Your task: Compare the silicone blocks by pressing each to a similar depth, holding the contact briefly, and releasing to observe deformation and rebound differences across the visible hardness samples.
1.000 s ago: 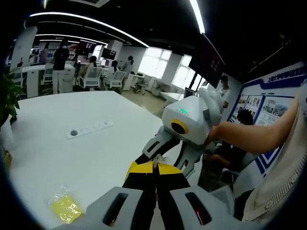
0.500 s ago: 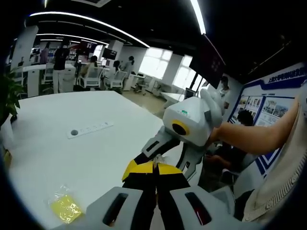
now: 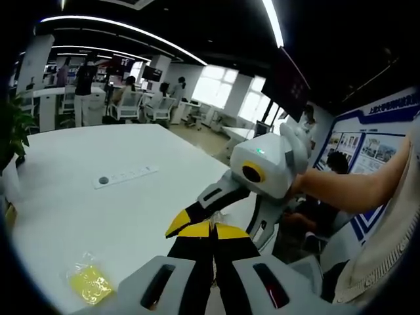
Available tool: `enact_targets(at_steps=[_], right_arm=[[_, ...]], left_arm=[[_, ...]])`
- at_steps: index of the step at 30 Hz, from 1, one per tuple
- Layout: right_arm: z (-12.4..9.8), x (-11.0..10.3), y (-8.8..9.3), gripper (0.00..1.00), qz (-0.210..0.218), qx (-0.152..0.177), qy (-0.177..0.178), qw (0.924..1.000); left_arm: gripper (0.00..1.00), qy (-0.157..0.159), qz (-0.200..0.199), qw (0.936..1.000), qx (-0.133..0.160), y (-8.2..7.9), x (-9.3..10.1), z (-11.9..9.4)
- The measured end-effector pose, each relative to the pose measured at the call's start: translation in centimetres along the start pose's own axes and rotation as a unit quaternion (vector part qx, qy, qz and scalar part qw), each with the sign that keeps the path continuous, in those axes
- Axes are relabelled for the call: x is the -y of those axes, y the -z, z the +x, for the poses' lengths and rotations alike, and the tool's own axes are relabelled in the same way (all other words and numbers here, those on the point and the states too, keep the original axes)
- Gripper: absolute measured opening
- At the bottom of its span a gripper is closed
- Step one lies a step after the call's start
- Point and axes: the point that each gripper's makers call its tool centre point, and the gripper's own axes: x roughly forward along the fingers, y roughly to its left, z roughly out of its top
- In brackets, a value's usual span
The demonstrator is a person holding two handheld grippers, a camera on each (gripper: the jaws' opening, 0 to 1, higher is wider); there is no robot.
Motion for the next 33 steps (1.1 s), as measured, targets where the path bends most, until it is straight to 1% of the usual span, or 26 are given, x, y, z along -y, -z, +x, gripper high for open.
enact_targets(at_steps=[4,10,16,18,25,28,33], right_arm=[[-0.5,0.2,-0.2,0.59,0.009,0.016,0.013,0.9998],[-1.3,0.6,-0.1,0.62,0.017,0.029,0.033,0.9989],[-2.4,0.7,-0.1,0.66,0.023,0.053,0.057,0.9967],[-3.0,0.8,-0.1,0.69,0.026,0.063,0.068,0.9954],[-5.1,1.0,0.4,0.73,0.038,0.085,0.103,0.9904],[-6.4,1.1,0.7,0.74,0.045,0.096,0.122,0.9869],[-8.3,0.6,1.1,0.79,0.054,0.113,0.144,0.9815]], left_arm=[[0.0,-0.002,-0.002,1.0,0.001,0.0,0.0,0.0],[0.0,-0.006,-0.009,0.9999,0.005,0.0,-0.3,0.0],[0.0,-0.01,-0.02,0.9997,0.009,0.0,-0.5,0.0],[0.0,-0.012,-0.025,0.9996,0.011,0.0,-0.7,0.0],[0.0,-0.019,-0.032,0.9992,0.012,0.3,-1.1,0.2],[0.0,-0.021,-0.033,0.9991,0.013,0.5,-1.3,0.2],[0.0,-0.028,-0.036,0.9988,0.017,0.7,-1.7,0.5]])
